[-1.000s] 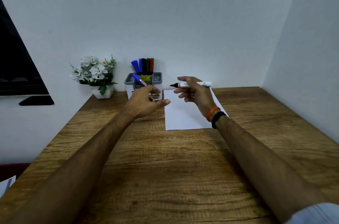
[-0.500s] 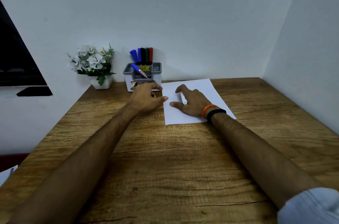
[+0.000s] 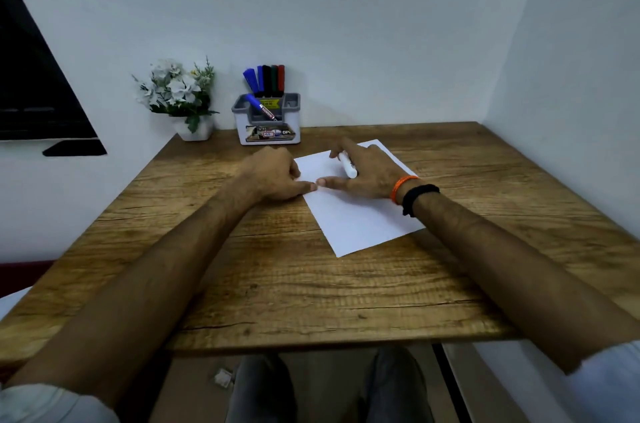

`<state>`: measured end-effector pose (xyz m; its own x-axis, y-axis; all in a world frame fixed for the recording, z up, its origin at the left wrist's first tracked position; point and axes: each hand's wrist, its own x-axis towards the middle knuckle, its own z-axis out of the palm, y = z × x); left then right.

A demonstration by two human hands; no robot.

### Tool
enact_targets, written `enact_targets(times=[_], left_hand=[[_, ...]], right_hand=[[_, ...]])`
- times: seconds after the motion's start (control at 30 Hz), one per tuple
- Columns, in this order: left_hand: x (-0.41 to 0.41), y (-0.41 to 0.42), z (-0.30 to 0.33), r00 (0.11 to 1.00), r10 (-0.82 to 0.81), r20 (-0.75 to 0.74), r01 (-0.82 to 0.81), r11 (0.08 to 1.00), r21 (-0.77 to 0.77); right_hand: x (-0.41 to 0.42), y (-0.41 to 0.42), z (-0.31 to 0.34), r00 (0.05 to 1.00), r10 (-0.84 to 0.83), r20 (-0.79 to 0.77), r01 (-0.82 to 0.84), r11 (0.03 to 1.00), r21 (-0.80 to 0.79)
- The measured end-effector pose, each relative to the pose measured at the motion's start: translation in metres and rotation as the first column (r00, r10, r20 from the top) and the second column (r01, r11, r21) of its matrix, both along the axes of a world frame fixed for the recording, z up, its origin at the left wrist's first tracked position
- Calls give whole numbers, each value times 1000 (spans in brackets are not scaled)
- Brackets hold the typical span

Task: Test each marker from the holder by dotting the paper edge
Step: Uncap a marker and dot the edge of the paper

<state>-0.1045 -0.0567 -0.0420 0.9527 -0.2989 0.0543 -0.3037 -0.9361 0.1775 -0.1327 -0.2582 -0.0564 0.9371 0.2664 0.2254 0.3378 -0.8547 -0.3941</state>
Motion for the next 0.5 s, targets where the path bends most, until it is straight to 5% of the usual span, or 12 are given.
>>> enact_targets(times=[0.13,0.33,0.5], left_hand=[[-17,9,2,1000,20,14,-20,1000,12],[-23,44,12,996,-83,-35,74,977,-199],[-31,61,8,977,-145,-159,113,974,-198]], right_hand=[[3,11,-3,995,-22,-96,14,996,-83],[-7,21,0,975,193,-113,-198,980,-32],[-24,27,6,932,335,-140,-338,941,4]])
